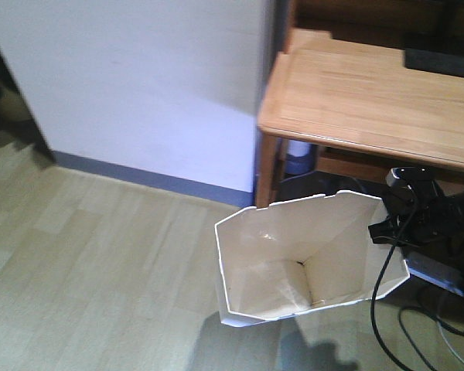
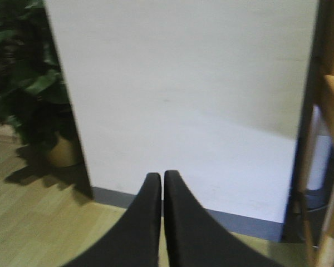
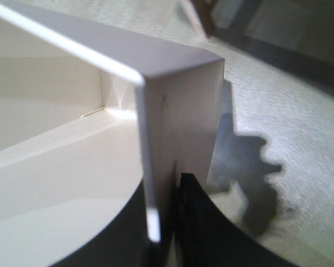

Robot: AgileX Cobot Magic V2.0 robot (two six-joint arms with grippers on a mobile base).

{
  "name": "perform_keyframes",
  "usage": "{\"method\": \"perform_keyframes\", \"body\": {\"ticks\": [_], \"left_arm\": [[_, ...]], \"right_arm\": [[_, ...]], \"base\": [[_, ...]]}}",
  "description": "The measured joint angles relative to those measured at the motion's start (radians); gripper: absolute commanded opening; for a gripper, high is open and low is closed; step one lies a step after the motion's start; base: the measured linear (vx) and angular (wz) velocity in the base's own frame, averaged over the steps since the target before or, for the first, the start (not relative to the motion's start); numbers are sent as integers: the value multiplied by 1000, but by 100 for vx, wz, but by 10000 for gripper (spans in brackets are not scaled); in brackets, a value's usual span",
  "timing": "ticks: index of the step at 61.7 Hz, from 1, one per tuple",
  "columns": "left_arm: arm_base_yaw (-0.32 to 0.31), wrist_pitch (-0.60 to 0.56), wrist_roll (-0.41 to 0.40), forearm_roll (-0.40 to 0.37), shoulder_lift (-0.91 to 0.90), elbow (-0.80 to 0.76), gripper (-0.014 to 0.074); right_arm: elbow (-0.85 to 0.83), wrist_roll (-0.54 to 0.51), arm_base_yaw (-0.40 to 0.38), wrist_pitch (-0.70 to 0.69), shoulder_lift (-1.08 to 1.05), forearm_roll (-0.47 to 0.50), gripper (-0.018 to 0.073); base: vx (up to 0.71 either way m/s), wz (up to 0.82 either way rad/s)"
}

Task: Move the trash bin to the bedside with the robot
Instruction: 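Drive away from the desk carrying the bin in the right gripper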

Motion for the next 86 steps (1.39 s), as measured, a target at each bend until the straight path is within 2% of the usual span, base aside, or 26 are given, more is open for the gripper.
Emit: {"method": "perform_keyframes", "body": {"ticks": [37, 86], "left_arm": [[0, 0, 0, 0, 0, 0, -6], [0, 0, 0, 0, 0, 0, -6]], "right_arm": [[0, 0, 0, 9, 0, -1, -6], [0, 0, 0, -6, 0, -1, -6]], "base": [[-2, 53], [10, 54]]}}
